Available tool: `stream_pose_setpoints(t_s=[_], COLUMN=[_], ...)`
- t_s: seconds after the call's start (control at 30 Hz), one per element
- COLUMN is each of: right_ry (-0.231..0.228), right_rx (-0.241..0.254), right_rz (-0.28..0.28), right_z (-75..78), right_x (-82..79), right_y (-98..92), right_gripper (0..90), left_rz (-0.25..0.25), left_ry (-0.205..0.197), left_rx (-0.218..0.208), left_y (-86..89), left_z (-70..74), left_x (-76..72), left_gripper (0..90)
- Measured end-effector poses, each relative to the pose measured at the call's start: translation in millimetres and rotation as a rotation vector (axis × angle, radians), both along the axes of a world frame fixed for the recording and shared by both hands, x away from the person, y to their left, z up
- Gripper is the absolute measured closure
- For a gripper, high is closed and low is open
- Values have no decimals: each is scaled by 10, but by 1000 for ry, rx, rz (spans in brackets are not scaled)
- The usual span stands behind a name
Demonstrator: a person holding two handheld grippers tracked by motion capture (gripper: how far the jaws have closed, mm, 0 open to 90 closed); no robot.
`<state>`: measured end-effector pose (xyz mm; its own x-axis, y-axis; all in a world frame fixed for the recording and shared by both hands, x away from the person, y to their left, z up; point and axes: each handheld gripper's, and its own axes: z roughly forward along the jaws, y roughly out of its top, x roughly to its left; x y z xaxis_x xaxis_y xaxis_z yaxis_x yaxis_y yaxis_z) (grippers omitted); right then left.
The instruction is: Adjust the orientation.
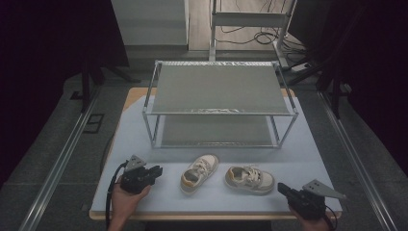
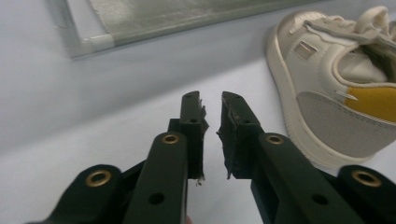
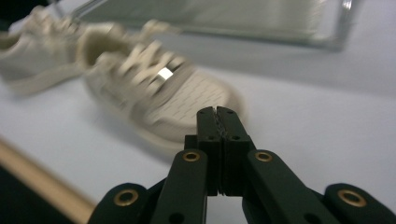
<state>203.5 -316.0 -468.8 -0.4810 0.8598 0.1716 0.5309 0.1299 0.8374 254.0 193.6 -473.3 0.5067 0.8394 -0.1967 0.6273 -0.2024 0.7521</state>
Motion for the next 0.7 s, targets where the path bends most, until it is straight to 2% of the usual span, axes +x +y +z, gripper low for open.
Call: stream_pose_setpoints(t_s=[0.1,0.37,0.6,0.7], right_ry=[8,61,75,85], right_rx=[-14,-56,-65,-73], right_rz=[46,152,186,178], right_z=[-18,-133,-148,-181], right_x=[-11,37,31,49], right_y=[94,361,444,466], right_gripper=[894,896,895,896], left_rz=[-14,-33,-38,-45], left_ry=[1,10,12,14], left_rx=[11,7,1,2], left_y=[-26,-28,-28,-46], left_z=[16,30,42,32], left_x=[-12,-29,-38,-40], left_gripper=[821,864,857,854])
